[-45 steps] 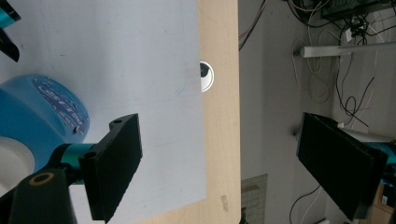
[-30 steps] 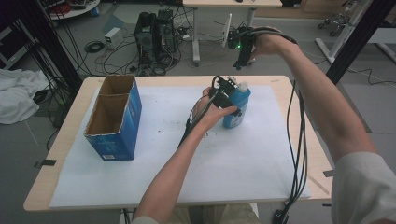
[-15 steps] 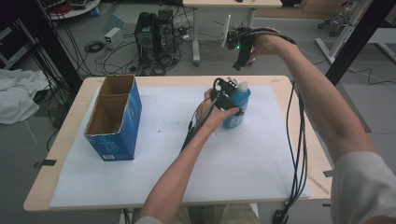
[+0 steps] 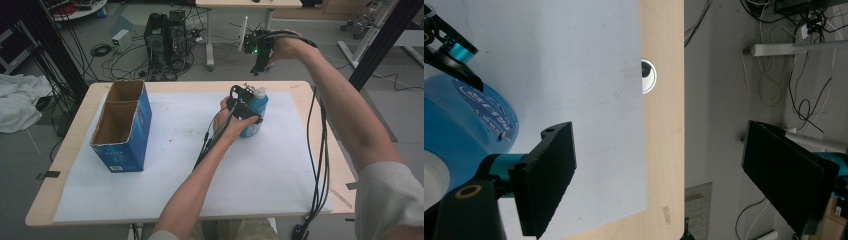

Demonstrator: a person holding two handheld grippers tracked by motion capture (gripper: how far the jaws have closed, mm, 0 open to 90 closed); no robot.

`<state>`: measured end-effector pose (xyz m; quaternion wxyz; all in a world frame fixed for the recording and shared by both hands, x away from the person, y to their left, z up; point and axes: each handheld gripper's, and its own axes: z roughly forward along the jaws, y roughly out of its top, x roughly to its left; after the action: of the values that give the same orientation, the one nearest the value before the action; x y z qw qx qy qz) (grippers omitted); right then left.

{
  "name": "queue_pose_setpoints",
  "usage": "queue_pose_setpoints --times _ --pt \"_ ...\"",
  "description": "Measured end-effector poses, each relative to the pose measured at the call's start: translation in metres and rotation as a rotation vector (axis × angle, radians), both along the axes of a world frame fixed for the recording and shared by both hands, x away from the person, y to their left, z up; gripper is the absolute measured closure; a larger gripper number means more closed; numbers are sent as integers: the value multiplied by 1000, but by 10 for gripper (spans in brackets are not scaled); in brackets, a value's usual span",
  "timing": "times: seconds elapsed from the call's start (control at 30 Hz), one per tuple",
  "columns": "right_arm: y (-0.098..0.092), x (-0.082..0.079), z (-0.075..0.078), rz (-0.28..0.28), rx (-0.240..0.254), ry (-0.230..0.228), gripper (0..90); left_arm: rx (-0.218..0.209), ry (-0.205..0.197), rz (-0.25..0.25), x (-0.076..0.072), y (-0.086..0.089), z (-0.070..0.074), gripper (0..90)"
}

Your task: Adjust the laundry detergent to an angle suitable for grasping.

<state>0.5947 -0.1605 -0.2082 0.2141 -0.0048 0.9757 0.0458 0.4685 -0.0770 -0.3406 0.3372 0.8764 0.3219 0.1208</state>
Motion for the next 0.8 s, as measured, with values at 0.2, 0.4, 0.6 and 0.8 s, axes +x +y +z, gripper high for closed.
queue_pose_setpoints --times 0.2,0.4,0.6,0.8 --pt "1 -2 3 4 6 -2 134 -36 -36 67 0 -9 -9 224" --pt "-3 0 -4 -4 -7 4 134 -52 -38 82 1 -12 -12 226" --pt "-2 0 -3 -2 -9 4 134 -53 -41 84 1 -14 -14 245" --pt "-3 1 -6 3 -14 6 134 -56 -42 79 1 -16 -15 276"
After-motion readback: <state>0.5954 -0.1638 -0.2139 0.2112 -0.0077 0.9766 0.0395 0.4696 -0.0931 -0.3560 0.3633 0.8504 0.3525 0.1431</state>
